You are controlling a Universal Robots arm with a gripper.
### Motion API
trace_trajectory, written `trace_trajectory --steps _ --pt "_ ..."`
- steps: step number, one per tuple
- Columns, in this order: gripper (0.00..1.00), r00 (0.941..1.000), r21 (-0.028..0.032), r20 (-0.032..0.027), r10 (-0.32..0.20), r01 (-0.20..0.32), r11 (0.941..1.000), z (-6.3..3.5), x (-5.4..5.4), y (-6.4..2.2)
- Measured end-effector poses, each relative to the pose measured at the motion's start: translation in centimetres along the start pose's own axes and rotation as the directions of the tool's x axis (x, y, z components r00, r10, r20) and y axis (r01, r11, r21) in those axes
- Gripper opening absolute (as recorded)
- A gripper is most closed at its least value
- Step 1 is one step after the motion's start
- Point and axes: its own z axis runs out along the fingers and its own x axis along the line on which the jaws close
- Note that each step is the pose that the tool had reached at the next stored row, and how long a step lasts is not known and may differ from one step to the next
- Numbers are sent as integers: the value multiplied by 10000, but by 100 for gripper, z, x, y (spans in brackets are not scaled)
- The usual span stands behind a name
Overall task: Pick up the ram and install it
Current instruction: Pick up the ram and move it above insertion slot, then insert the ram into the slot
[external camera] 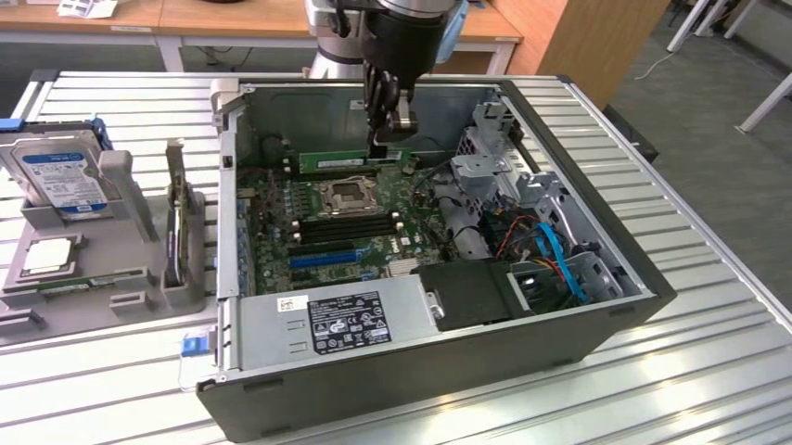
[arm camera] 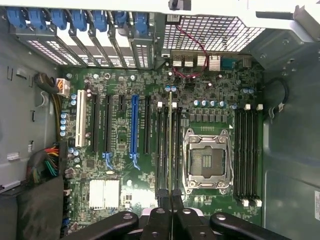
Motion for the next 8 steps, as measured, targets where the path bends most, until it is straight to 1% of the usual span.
trace_trajectory --steps 8 --pt "11 10000 0 1 -1 1 10000 1 0 0"
